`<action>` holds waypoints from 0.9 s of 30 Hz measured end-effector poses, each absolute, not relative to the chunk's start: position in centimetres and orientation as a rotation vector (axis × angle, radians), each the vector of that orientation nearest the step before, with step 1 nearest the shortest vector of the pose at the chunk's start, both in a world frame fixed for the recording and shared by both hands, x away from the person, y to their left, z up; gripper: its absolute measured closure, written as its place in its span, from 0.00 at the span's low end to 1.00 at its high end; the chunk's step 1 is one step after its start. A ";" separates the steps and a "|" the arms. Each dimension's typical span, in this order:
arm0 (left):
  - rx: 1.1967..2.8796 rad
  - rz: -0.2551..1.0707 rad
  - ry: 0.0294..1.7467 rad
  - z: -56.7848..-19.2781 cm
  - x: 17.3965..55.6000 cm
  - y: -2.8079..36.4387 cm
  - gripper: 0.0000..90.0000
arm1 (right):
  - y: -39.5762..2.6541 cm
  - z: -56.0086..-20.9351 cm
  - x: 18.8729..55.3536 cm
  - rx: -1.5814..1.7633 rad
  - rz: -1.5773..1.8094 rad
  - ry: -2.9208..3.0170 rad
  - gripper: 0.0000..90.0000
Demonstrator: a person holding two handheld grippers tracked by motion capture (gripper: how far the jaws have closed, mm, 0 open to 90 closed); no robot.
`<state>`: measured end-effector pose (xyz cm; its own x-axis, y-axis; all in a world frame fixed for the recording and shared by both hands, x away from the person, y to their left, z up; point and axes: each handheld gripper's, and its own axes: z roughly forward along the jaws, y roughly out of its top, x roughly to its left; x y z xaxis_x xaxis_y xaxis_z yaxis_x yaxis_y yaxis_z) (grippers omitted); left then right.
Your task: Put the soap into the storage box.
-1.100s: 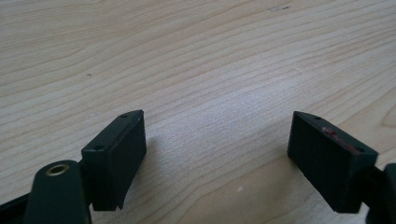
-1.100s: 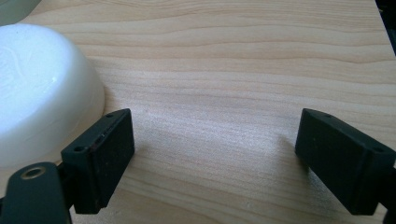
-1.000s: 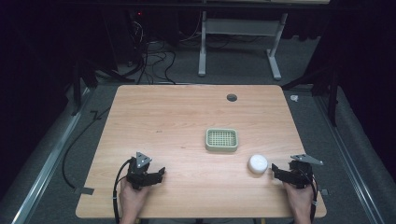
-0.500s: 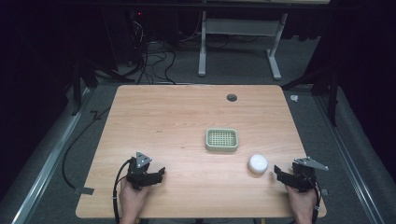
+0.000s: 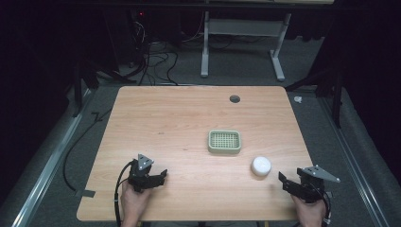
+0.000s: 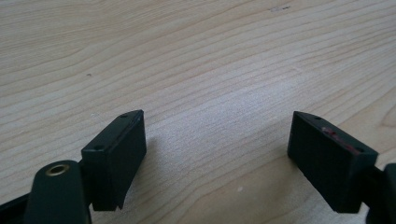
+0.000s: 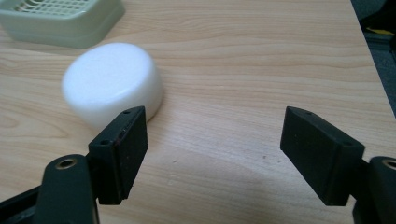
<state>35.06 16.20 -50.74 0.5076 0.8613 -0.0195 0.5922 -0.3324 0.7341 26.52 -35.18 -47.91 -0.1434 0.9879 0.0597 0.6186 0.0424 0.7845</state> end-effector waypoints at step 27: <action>2.053 0.494 1.185 -50.7 35.1 16.2 0.22 | -30.0 -47.6 29.1 1.479 0.944 1.983 0.15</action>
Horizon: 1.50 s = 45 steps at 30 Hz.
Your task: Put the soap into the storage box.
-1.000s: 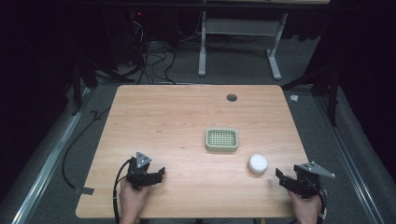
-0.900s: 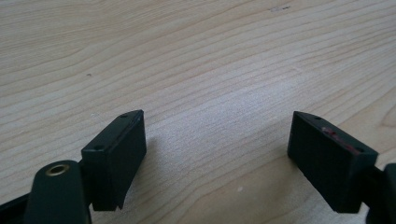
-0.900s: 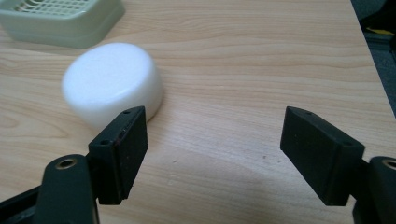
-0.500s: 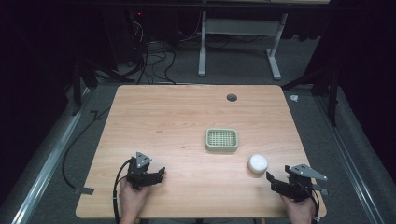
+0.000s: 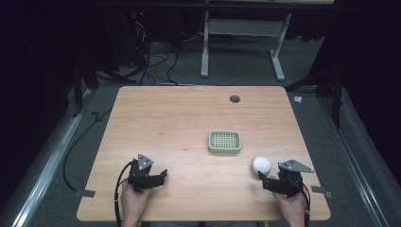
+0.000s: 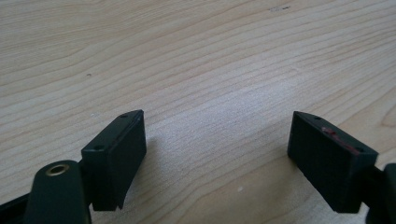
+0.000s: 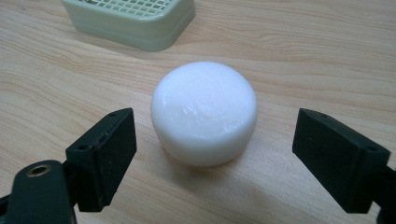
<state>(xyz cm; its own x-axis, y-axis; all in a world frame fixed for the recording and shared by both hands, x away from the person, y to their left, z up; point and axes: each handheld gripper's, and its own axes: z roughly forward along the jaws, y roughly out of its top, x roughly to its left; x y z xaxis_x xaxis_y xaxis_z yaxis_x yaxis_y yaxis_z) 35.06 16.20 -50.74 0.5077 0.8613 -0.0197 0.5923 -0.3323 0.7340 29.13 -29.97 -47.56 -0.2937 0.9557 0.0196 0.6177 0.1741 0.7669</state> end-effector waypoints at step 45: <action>2.052 0.491 1.185 -50.7 35.1 16.2 0.22 | -28.4 -49.9 32.6 1.492 0.866 2.062 0.27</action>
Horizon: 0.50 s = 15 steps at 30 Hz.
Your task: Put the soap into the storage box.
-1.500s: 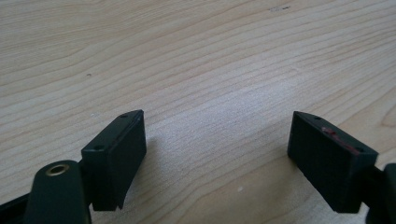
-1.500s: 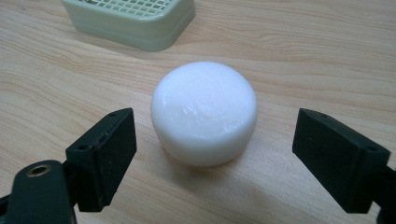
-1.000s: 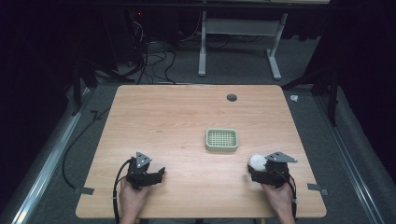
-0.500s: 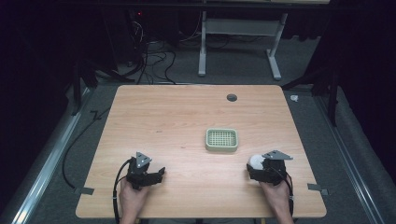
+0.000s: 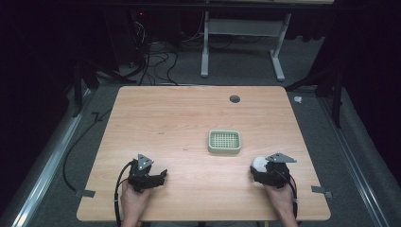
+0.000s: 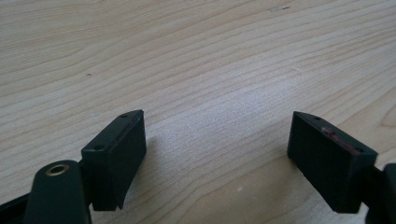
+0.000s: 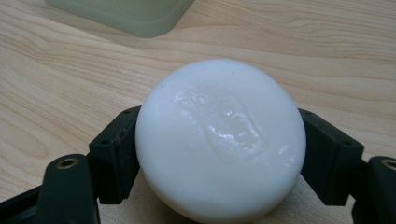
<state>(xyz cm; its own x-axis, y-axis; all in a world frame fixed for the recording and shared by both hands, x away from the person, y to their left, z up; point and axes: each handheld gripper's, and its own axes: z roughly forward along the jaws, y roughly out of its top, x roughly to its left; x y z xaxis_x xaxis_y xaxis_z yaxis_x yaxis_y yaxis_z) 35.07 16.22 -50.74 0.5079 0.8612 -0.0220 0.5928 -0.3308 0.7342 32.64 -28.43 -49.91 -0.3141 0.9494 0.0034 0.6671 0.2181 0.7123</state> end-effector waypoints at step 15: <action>2.052 0.491 1.185 -50.7 35.1 16.2 0.22 | -28.4 -48.4 32.6 1.480 0.909 2.041 0.27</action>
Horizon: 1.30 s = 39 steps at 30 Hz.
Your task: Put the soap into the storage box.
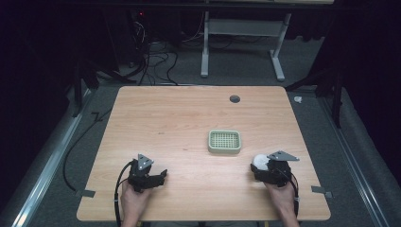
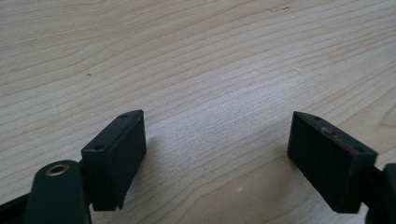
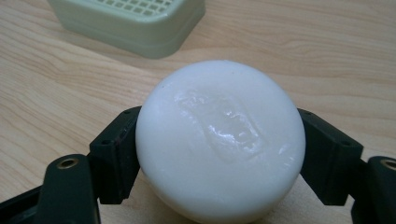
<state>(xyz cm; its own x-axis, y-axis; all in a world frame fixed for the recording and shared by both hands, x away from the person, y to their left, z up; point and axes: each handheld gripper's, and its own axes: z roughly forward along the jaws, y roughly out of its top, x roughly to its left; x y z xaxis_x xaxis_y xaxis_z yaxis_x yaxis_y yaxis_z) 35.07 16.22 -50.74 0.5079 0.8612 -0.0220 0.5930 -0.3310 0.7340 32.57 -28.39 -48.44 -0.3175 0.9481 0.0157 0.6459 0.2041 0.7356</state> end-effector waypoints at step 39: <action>2.052 0.492 1.185 -50.7 35.1 16.2 0.22 | -25.7 -44.2 36.7 1.394 1.008 2.110 0.27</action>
<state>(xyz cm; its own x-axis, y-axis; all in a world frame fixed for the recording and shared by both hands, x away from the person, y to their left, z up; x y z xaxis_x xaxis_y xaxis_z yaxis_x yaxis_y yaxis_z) 35.07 16.22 -50.74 0.5078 0.8612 -0.0219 0.5929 -0.3309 0.7342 36.65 -25.65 -44.22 -0.4119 0.9100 0.0479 0.6090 0.2358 0.7574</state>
